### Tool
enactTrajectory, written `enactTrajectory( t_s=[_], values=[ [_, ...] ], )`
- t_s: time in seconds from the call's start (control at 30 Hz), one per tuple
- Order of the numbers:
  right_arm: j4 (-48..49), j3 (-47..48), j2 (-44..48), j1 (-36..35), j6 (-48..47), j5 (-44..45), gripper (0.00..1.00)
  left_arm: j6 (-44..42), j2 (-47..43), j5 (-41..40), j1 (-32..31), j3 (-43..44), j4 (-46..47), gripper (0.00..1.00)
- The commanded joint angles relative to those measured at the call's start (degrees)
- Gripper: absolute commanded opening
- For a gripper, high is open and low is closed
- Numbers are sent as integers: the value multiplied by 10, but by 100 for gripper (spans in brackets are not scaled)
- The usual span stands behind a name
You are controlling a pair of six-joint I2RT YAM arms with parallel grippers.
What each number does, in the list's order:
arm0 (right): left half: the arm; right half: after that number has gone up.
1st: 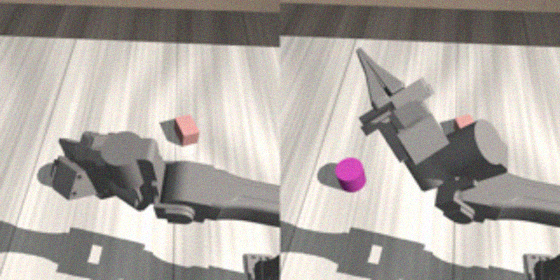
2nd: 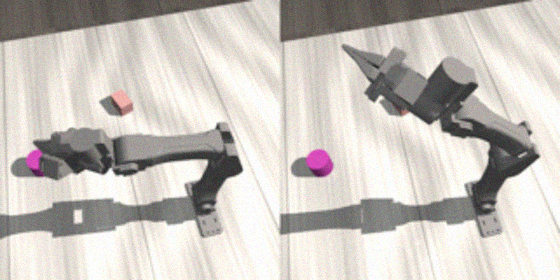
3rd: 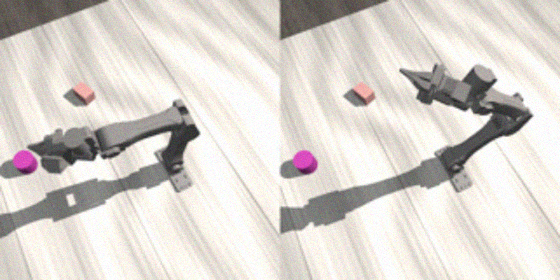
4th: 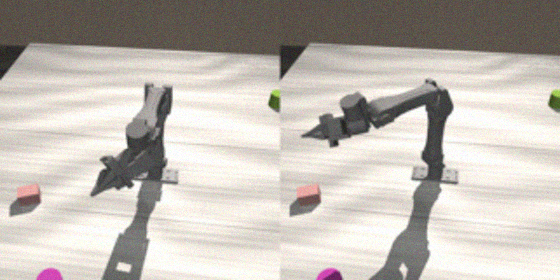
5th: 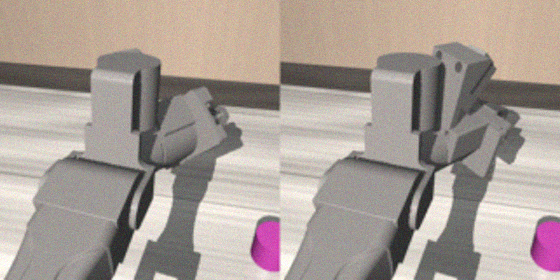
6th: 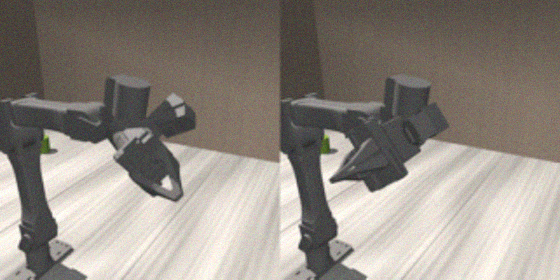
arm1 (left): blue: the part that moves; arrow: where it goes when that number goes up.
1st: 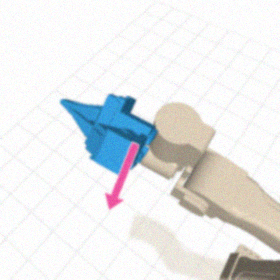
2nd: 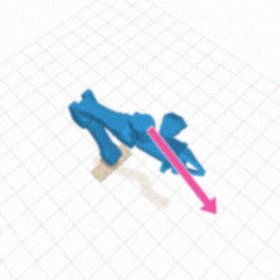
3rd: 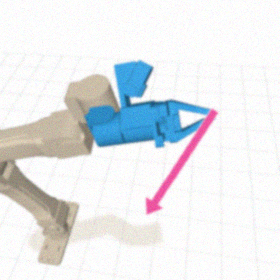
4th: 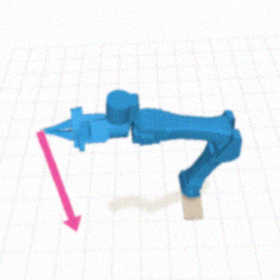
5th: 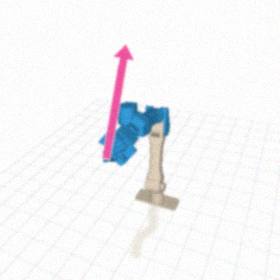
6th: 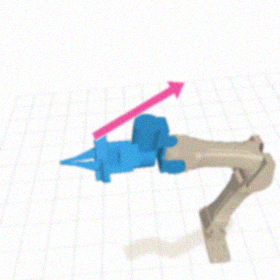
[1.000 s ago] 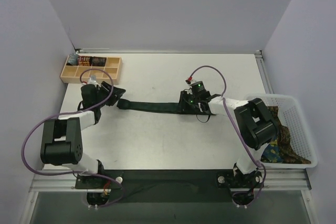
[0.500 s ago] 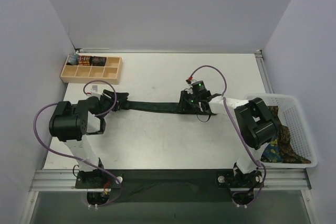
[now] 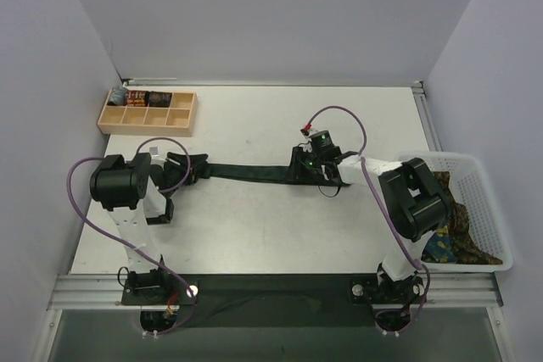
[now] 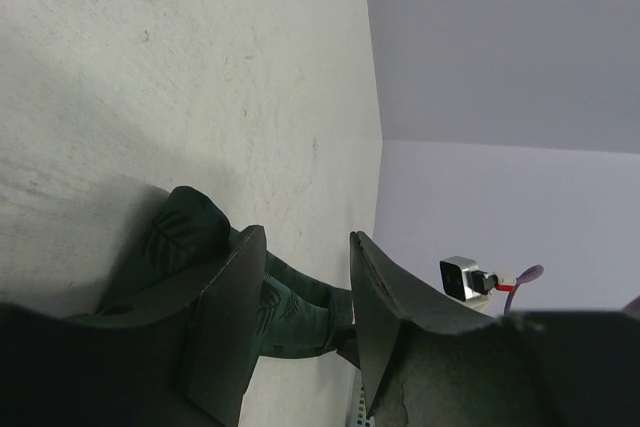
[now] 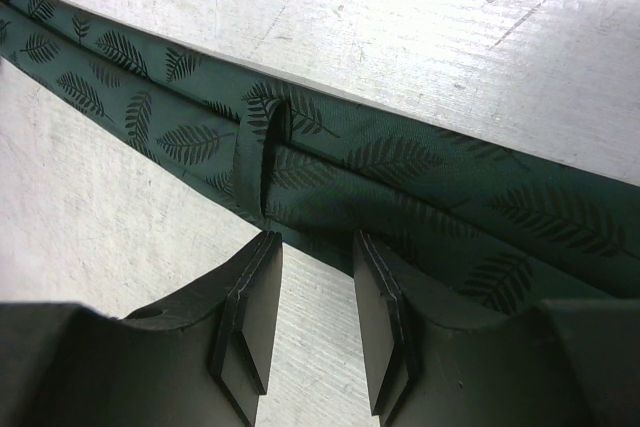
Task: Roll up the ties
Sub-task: Roll the tie
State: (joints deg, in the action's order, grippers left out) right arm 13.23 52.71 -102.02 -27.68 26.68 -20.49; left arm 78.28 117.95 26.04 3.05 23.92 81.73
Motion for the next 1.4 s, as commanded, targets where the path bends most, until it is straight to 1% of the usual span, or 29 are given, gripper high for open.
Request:
enactTrajectory(
  t_s=[0.0,0.07,0.1,0.17,0.2,0.23,0.27,0.33,0.37,0.43,0.47,0.53,0.57,0.63,0.67,0.77,0.83,0.87,0.93,0.97,1.03,1.07,1.23,1.37],
  values=[
    [-25,13,-10,4,-15,0,35,-15,-5,-31,2,-14,25,51],
    [-32,18,-4,4,-21,-2,35,-22,-34,-29,1,-13,8,54],
    [-35,23,-1,4,-23,-3,35,-23,-66,-28,2,-12,-16,57],
    [-48,30,9,4,-36,-4,36,-32,-105,-27,2,-5,-45,60],
    [-54,41,12,3,-42,-8,36,-40,-147,-25,2,1,-91,63],
    [-62,49,15,2,-50,-10,37,-50,-170,-23,2,14,-120,66],
    [-77,55,19,0,-58,-10,37,-73,-216,-23,2,23,-187,69],
    [-93,76,23,-6,-85,-8,38,-103,-260,-22,2,39,-260,75],
    [-112,83,23,-10,-94,-6,39,-136,-298,-22,2,61,-336,76],
    [-131,109,26,-18,-126,2,41,-177,-330,-25,2,88,-430,80],
    [-160,119,26,-28,-137,6,46,-227,-355,-36,2,112,-521,81],
    [-181,135,24,-43,-166,26,48,-271,-374,-69,2,136,-619,82],
    [-201,150,20,-54,-174,33,48,-310,-381,-111,2,148,-711,83],
    [-217,165,10,-68,-193,37,49,-350,-377,-145,1,189,-777,83],
    [-229,177,4,-80,-198,41,49,-370,-368,-168,2,202,-838,83],
    [-256,212,-18,-106,-230,60,49,-391,-358,-201,2,244,-923,82],
    [-270,233,-40,-118,-240,69,49,-399,-362,-221,-1,262,-953,82],
    [-279,245,-48,-120,-240,72,49,-407,-369,-245,-1,265,-981,82],
    [-282,270,-70,-127,-235,83,49,-417,-376,-278,-1,273,-1005,82],
    [-282,277,-78,-128,-231,86,49,-428,-382,-286,-2,276,-1029,82],
    [-284,303,-104,-136,-225,103,48,-439,-388,-299,-4,276,-1048,82],
    [-288,312,-112,-139,-224,104,46,-450,-395,-308,-4,273,-1062,82],
    [-298,369,-163,-154,-209,112,43,-476,-430,-318,-10,248,-1090,81],
    [-299,391,-189,-156,-199,125,42,-494,-467,-322,-16,223,-1099,80]
  ],
)
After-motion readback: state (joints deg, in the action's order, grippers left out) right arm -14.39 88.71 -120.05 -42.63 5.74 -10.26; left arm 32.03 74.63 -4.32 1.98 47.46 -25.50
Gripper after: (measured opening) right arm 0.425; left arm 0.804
